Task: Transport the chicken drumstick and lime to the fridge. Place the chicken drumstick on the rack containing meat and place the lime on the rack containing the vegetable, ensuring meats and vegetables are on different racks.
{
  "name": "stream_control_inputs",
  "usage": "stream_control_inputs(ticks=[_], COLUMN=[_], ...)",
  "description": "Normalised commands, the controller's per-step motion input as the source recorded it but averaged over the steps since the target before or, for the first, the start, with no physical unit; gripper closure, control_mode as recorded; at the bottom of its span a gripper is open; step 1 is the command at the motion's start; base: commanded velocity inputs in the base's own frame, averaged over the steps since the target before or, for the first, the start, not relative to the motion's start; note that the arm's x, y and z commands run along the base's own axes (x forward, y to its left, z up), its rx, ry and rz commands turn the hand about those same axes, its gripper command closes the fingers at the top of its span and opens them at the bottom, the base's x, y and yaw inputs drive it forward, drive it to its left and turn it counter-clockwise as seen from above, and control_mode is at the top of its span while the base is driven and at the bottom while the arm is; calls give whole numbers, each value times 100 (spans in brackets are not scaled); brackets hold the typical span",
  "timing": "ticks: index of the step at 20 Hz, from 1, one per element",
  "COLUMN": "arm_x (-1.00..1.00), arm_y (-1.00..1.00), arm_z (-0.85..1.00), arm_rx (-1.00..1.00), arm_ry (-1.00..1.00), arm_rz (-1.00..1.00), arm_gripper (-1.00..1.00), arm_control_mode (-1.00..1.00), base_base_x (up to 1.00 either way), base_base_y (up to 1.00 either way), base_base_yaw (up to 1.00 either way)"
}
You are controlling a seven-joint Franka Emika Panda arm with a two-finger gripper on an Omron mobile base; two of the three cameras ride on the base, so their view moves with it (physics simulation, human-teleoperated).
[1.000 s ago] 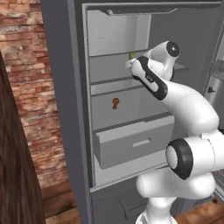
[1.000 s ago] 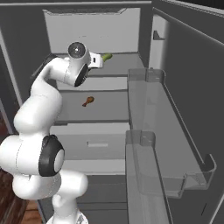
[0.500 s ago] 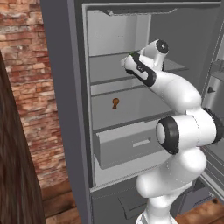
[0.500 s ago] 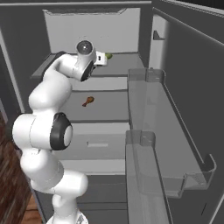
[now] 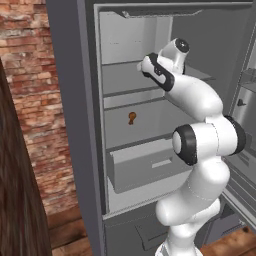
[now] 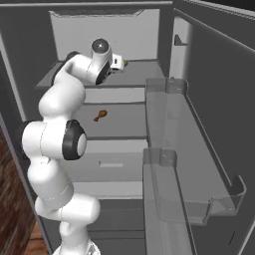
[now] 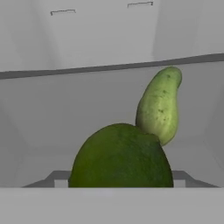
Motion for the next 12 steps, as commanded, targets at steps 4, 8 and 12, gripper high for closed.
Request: stream_control_inputs(ticks=[4, 8, 12], arm_x=[0, 0, -10], arm_y=[2, 16, 6], arm_z=[0, 0, 3], arm_rx=[0, 0, 0], arm_ry=[-6, -3, 0], arm_rz=[0, 0, 0], arm_gripper=[-100, -100, -100], arm_control_mode=[-100, -100, -100], base_base_x=[0, 0, 0], base_base_y=[0, 0, 0], base_base_yaw=[0, 0, 0])
